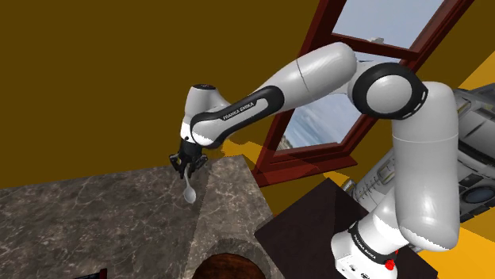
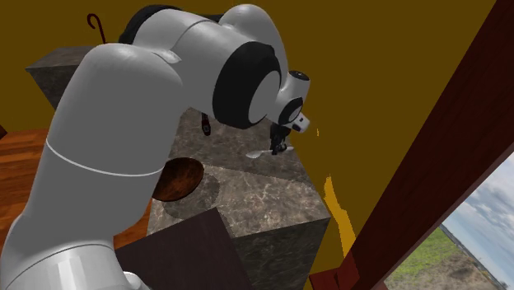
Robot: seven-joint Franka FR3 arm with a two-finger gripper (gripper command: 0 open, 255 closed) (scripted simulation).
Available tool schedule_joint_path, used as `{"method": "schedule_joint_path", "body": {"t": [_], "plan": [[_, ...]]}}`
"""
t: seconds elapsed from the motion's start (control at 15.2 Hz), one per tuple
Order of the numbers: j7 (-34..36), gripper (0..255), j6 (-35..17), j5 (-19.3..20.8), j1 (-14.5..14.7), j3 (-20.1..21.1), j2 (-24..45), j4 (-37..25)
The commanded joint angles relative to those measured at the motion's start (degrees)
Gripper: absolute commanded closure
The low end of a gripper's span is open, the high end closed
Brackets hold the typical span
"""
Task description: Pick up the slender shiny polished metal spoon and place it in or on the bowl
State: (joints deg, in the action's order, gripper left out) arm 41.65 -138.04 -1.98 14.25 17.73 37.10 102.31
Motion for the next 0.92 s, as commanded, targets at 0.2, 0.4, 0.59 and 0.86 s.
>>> {"method": "schedule_joint_path", "body": {"t": [0.2,0.4,0.59,0.86], "plan": [[0.13,255,2.46,-0.52,-0.46,0.51,-2.80,0.30],[0.23,255,4.06,-0.83,-0.70,0.78,-4.36,0.22],[0.33,255,5.72,-1.13,-0.93,1.04,-5.85,0.02],[1.21,255,4.02,-2.10,-0.74,2.00,-9.60,5.18]]}}
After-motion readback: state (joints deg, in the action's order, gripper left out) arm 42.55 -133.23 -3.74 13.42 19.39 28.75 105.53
